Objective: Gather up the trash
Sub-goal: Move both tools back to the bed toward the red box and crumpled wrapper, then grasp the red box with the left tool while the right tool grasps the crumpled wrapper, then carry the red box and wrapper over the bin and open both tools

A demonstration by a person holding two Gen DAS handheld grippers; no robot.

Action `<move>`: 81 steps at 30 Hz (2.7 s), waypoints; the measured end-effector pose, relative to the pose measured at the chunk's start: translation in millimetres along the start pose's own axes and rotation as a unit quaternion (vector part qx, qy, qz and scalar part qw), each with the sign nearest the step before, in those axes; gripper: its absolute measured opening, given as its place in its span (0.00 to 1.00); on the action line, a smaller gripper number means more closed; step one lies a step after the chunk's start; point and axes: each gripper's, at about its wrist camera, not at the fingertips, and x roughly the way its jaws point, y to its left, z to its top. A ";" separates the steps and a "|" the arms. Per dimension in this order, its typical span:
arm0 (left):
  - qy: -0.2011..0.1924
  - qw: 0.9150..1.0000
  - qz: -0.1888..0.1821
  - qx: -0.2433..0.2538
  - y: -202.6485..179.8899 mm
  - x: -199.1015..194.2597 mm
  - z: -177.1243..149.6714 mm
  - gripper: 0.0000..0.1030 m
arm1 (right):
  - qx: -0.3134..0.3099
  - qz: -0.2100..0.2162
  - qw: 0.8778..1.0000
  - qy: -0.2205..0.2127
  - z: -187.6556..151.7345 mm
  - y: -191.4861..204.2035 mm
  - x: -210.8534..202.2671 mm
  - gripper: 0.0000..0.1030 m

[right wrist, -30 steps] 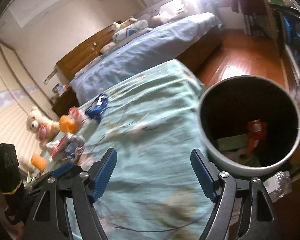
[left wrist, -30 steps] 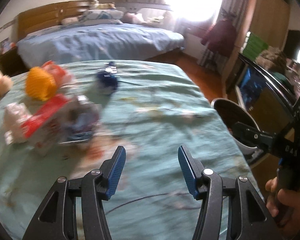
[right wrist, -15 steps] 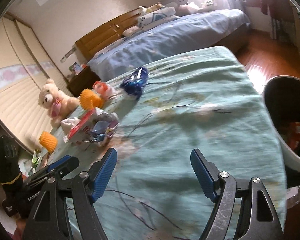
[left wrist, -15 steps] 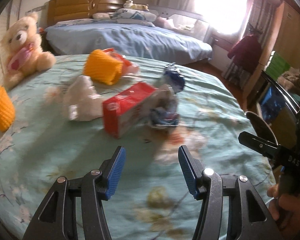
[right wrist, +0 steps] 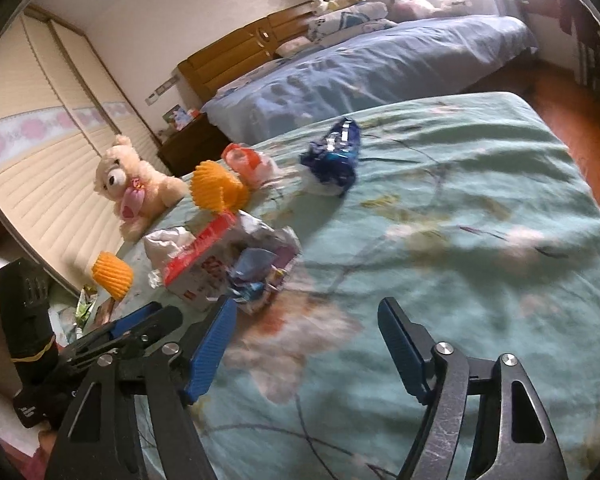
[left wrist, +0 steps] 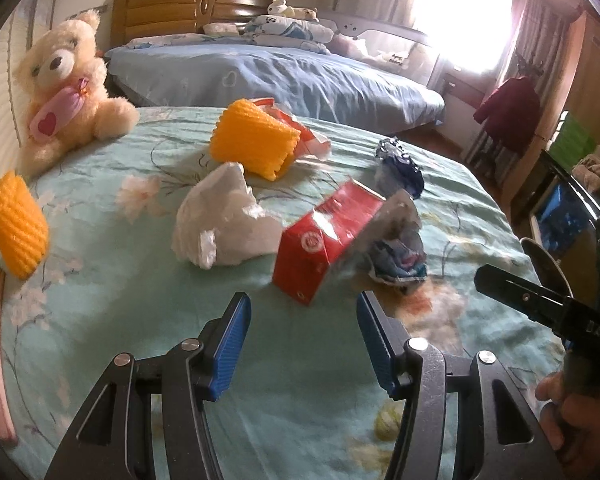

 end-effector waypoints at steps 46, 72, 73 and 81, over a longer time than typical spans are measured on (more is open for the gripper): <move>0.012 0.992 -0.095 0.087 -103.2 31.9 2.9 0.31 | 0.079 -0.030 0.995 -0.044 -12.5 -89.5 -70.0 0.13; 0.015 0.975 -0.148 0.162 -201.0 44.1 0.9 0.31 | 0.153 -0.103 0.977 -0.105 -39.9 -176.4 -152.4 0.13; 0.016 0.975 -0.149 0.165 -204.7 44.7 0.3 0.31 | 0.154 -0.106 0.977 -0.106 -40.1 -179.3 -154.6 0.13; 0.021 0.971 -0.154 0.182 -225.3 50.1 -0.4 0.31 | 0.160 -0.124 0.972 -0.117 -41.4 -191.1 -166.1 0.13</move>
